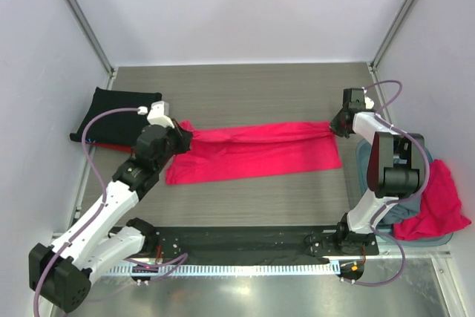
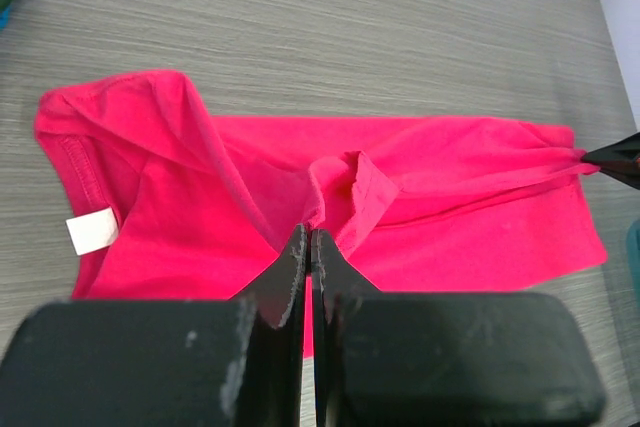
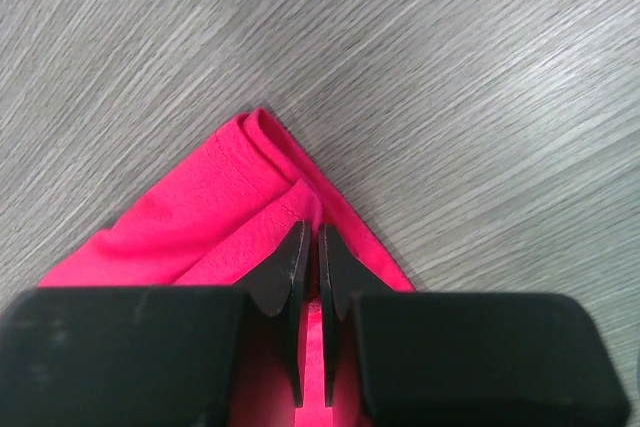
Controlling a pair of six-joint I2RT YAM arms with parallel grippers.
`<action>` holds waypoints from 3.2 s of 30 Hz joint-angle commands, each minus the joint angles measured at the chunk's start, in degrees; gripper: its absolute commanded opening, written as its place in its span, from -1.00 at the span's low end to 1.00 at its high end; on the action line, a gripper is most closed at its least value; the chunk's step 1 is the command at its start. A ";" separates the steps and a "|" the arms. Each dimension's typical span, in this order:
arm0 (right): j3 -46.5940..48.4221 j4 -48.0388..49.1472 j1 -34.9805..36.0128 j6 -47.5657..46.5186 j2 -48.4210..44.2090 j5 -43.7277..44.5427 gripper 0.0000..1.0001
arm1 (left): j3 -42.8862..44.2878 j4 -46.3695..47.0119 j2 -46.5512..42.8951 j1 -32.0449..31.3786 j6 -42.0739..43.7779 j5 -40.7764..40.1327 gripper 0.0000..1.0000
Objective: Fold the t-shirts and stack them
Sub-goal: Fold the tshirt
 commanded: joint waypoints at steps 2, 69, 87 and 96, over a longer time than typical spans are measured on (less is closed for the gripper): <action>1.65 1.04 -0.26 -0.14 -2.92 2.01 -0.77 | -0.83 -0.93 -2.20 -0.48 -1.15 -1.07 -1.00; -2.49 19.39 37.44 0.21 -5.75 -23.48 -0.04 | -18.34 -18.67 -19.26 -5.58 -24.71 -8.08 0.68; 15.53 21.95 44.92 -5.94 15.44 -36.48 0.11 | -3.83 -1.56 13.62 10.59 -18.03 -9.15 0.11; 19.32 19.93 45.97 -8.23 20.99 -42.72 0.11 | -2.86 4.95 17.83 12.44 -17.68 -9.25 0.14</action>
